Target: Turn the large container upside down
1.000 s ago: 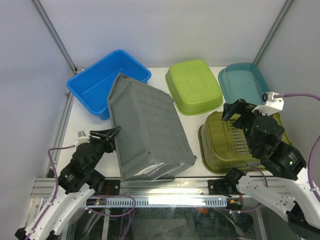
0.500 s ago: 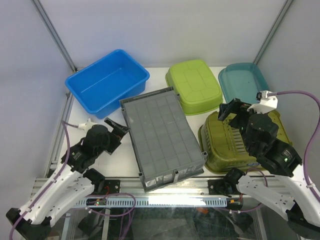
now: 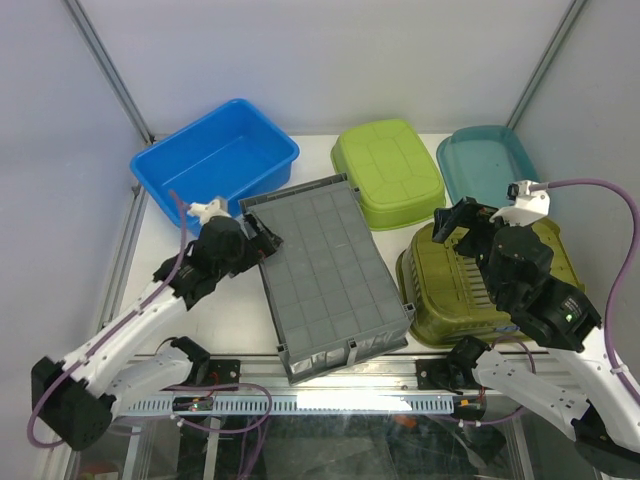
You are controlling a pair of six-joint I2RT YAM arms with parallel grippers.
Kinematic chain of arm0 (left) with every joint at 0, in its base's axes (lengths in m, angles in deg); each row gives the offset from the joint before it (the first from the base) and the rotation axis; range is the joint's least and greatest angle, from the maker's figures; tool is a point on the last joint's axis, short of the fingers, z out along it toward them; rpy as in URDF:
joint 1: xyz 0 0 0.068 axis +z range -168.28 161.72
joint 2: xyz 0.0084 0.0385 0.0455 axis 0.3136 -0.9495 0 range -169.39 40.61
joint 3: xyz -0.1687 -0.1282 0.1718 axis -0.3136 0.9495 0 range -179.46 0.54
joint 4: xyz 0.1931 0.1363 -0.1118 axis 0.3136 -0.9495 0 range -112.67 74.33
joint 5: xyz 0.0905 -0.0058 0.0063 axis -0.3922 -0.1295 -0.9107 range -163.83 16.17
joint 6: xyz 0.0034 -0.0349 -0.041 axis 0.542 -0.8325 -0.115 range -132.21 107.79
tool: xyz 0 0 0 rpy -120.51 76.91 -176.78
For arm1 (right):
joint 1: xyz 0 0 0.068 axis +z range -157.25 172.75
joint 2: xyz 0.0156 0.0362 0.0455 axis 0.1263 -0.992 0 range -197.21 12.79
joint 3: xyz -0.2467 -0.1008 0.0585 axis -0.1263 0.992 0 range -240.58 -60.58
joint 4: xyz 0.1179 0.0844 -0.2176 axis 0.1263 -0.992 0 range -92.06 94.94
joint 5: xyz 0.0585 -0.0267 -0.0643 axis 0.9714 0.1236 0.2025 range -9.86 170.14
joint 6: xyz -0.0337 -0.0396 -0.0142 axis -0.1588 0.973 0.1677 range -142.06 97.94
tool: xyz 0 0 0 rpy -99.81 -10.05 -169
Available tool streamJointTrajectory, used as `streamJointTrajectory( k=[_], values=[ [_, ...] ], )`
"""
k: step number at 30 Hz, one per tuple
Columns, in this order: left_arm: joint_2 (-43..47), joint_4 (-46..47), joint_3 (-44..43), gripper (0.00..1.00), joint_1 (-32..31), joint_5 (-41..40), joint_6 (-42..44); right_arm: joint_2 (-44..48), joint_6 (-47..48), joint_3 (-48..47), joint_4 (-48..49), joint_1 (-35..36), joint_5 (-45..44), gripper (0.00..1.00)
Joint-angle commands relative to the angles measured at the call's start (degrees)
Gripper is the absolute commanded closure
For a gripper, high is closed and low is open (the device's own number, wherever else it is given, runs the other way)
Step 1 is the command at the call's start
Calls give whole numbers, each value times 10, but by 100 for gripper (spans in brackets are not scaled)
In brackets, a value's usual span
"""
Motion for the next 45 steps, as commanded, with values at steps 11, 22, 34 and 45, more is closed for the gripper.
streamJointTrajectory(
  k=[11, 22, 34, 45],
  values=[
    [-308, 243, -212, 1, 17, 207, 182, -5, -11, -21, -54, 0, 46, 4],
    [-367, 45, -374, 1, 50, 153, 292, 5, -17, -5, -48, 0, 52, 4],
    [-369, -59, -488, 1, 83, 63, 420, -27, 6, 11, 14, 0, 59, 3],
    [-470, -84, -606, 1, 204, 54, 455, -56, 21, 12, 43, 0, 67, 2]
  ],
)
